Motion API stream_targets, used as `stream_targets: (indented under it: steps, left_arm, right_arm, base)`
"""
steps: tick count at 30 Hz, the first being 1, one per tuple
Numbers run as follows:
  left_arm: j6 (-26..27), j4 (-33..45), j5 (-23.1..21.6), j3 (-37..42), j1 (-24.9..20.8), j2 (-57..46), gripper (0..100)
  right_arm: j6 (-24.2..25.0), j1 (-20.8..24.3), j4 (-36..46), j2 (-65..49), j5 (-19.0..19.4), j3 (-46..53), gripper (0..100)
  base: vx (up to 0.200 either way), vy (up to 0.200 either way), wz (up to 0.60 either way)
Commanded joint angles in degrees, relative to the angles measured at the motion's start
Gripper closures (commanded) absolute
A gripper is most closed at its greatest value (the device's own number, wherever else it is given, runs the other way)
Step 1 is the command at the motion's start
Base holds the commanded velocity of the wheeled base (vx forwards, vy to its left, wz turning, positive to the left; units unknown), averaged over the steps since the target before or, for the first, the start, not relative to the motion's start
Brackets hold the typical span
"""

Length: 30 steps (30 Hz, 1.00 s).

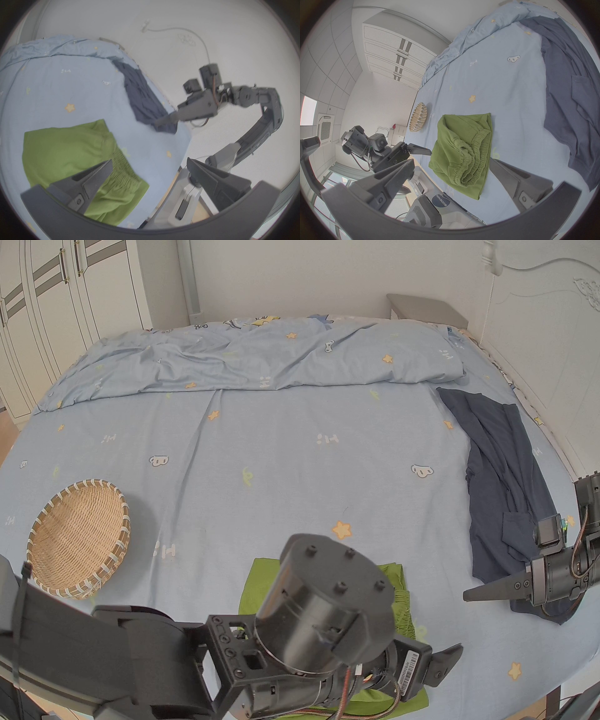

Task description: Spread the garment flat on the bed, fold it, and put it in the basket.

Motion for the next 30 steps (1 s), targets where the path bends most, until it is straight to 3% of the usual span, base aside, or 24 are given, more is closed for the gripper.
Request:
stream_targets:
  steps: [1,7,8,13,15,17,18,22,24,27,30]
  left_arm:
    - [-2.0,-10.1,-0.8,5.2,2.4,0.0,0]
    - [-2.6,-13.3,-3.4,7.7,13.7,-6.9,0]
    - [-3.9,-12.8,-5.7,9.2,17.8,-9.7,0]
    - [-9.7,-12.3,-16.0,16.1,29.8,-13.7,0]
    - [-10.4,-12.6,-18.7,18.7,33.2,-13.6,0]
    - [-10.4,-12.6,-18.7,18.7,33.2,-13.6,0]
    - [-10.4,-13.1,-22.9,22.7,38.9,-13.3,0]
    - [-9.7,-13.1,-29.5,26.1,43.5,-12.7,0]
    - [-8.9,-13.8,-34.2,26.7,46.3,-10.1,0]
    - [-6.6,-15.4,-36.0,27.0,48.1,-7.2,0]
    - [-4.7,-16.7,-36.0,27.5,48.7,-3.8,0]
  right_arm:
    - [0.0,1.2,-0.7,1.0,0.0,0.9,0]
    - [0.0,4.9,-0.9,0.8,-1.1,1.3,0]
    - [0.0,7.1,-0.9,1.0,-2.3,0.7,0]
    - [0.1,14.3,-0.8,3.1,-5.7,-3.0,0]
    - [0.1,17.1,0.1,5.0,-5.8,-5.3,0]
    - [0.1,17.1,0.1,5.0,-5.8,-5.3,0]
    - [-0.1,21.1,2.3,8.3,-5.9,-9.4,0]
    - [0.0,24.3,2.5,14.1,-6.4,-12.4,0]
    - [0.0,26.6,1.9,16.9,-8.4,-13.4,0]
    - [-0.1,27.4,1.4,20.8,-11.5,-14.9,0]
    - [-1.0,27.0,0.9,21.7,-11.6,-15.2,0]
  base:
    - [0.0,0.0,0.0]
    - [0.0,0.0,0.0]
    - [0.0,0.0,0.0]
    - [0.0,0.0,0.0]
    - [0.0,0.0,0.0]
    - [0.0,0.0,0.0]
    - [0.0,0.0,0.0]
    - [0.0,0.0,0.0]
    - [0.0,0.0,0.0]
    - [0.0,0.0,0.0]
    - [0.0,0.0,0.0]
